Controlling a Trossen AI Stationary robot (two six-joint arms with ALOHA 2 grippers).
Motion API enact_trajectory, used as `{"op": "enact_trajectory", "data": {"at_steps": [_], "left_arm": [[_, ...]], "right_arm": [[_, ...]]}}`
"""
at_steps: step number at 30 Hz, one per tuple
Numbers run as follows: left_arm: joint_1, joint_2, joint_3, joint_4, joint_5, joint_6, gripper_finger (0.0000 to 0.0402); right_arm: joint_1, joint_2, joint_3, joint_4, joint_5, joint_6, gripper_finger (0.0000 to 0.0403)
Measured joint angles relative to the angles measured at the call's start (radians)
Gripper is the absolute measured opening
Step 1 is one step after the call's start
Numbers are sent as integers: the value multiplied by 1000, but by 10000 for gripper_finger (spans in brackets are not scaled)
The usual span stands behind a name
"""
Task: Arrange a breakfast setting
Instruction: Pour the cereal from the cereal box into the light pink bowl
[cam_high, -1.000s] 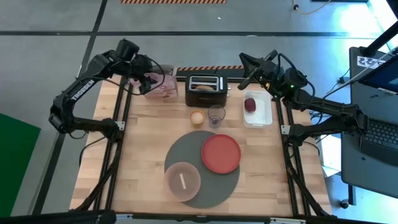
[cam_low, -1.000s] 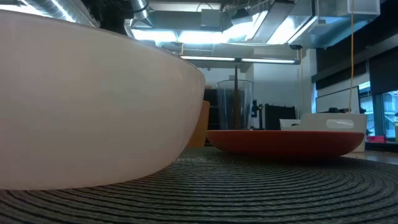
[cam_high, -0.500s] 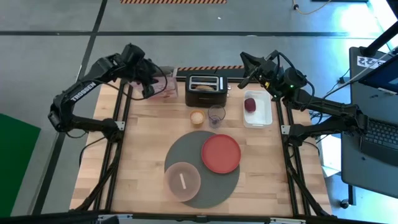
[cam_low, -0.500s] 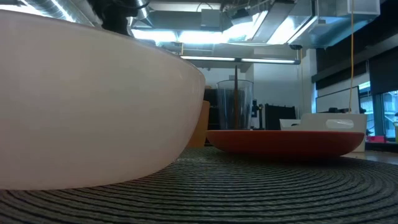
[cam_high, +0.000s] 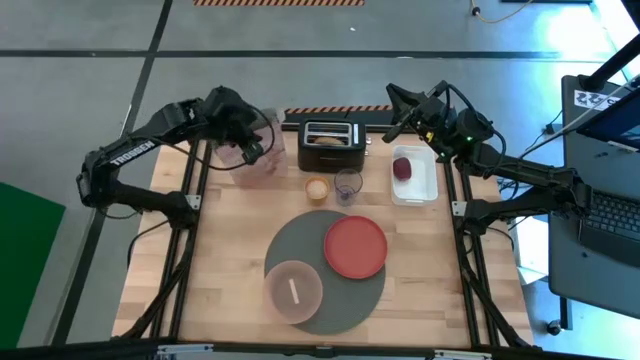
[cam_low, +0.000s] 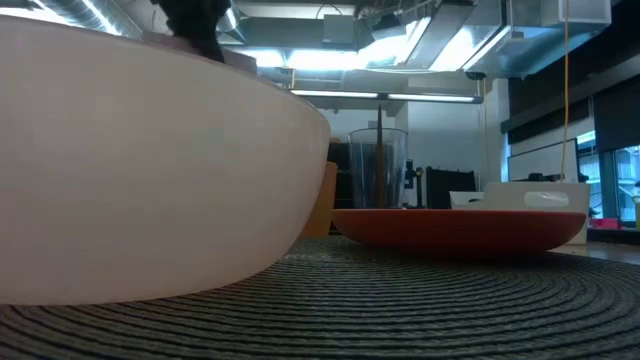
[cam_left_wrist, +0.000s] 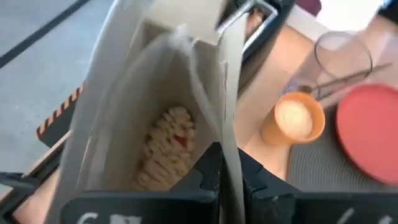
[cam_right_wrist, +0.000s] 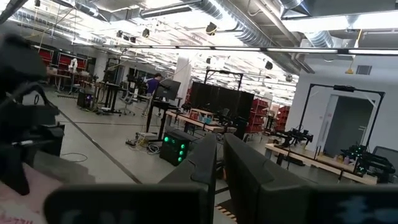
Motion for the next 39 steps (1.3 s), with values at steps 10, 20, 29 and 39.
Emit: {"op": "enact_trajectory", "data": {"at_steps": [10, 20, 29, 39], "left_arm": [[-174, 23, 13, 102, -268, -196, 0], [-246, 31, 13, 46, -410, -197, 0], [-283, 73, 14, 39, -349, -216, 2], [-292, 81, 15, 54, -337, -216, 57]], "right_arm": [[0, 0, 0, -25, -5, -1, 35], [0, 0, 0, -27, -54, -1, 35], [0, 0, 0, -29, -54, -1, 35], [0, 0, 0, -29, -54, 1, 35]]}}
